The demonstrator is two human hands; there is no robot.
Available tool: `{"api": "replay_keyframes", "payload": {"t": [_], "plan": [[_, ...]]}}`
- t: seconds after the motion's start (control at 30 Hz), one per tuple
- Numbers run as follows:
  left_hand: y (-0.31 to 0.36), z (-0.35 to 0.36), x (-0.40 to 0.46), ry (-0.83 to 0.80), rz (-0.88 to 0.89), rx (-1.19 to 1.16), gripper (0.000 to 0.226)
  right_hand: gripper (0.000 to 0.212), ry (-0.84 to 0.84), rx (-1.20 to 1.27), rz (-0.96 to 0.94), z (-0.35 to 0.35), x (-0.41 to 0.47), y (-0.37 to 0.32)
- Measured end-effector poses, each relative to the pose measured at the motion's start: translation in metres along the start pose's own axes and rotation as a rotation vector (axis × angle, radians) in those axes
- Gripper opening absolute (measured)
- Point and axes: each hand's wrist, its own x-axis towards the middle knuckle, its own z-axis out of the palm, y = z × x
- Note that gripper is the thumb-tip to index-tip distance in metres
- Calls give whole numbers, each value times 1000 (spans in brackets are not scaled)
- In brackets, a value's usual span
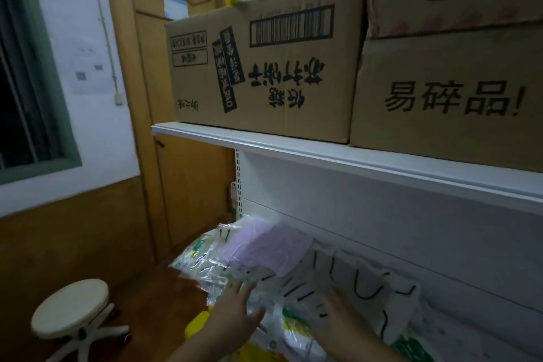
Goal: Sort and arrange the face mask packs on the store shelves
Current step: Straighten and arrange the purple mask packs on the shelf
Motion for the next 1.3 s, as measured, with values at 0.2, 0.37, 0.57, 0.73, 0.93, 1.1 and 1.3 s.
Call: {"api": "replay_keyframes", "payload": {"t": [0.2,0.37,0.57,0.73,0.93,1.1,1.3], "plan": [[-26,-16,59,-5,-1,8,62,64,99,177,-94,17,84,-16],[-48,-34,95,-21,-70,-23,62,75,99,92,0,31,149,-17],[-44,-33,129,-10,-16,-180,50,97,16,-69,85,52,183,-14],[-49,-34,159,27,104,-408,29,64,40,-27,106,50,189,-14],[-73,-46,189,-243,-167,-1193,28,47,302,305,304,35,185,-44],[-95,-55,204,-653,-322,-1536,45,54,422,493,78,48,173,-100],[-136,-57,203,-873,-250,-1646,40,77,57,210,-11,56,176,-140]]}}
